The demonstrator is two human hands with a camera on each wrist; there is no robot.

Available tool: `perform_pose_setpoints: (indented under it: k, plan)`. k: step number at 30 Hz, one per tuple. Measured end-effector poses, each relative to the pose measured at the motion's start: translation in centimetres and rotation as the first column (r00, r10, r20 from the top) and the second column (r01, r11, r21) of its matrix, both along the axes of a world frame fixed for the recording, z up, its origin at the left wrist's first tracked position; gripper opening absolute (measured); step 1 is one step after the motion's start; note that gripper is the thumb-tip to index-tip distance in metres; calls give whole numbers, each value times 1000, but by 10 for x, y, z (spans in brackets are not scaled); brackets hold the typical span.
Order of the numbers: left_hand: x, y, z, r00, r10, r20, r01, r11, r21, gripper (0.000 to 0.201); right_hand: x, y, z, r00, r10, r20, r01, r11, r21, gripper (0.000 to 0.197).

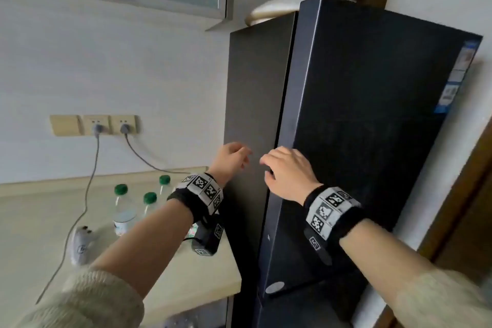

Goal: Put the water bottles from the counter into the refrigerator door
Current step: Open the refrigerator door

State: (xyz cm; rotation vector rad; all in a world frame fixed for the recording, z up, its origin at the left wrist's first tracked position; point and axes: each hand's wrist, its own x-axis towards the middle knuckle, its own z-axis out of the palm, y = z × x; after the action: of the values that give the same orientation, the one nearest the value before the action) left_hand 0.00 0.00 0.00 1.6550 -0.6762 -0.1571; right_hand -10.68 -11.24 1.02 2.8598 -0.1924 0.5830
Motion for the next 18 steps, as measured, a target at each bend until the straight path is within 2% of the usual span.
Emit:
perform_pose_setpoints:
  k: [2, 5, 9, 11, 14, 18]
  plan:
    - [-2, -4, -17, 998, 8, -54, -6, 999, 39, 15, 10, -2, -14, 994, -36, -99, 23, 991, -134, 24]
    - [-6, -11, -44, 995, -24, -96, 37, 991, 132, 13, 19, -9, -23, 965, -120, -231, 31, 933, -357, 21]
    - [-12, -16, -53, 995, -27, -95, 47, 976, 215, 11, 30, -15, -27, 930, -243, -274, 29, 795, -606, 39]
    - [-14, -18, -57, 994, -19, -105, 44, 969, 242, 12, 36, -11, -27, 897, -311, -313, 28, 749, -662, 41]
    - [-19, -20, -65, 990, -7, -142, 42, 968, 248, 14, 43, -9, -29, 880, -338, -335, 11, 719, -695, 39]
    - [-26, -19, -81, 981, 15, -195, 40, 960, 276, 20, 49, -12, -33, 896, -294, -334, -8, 740, -672, 34]
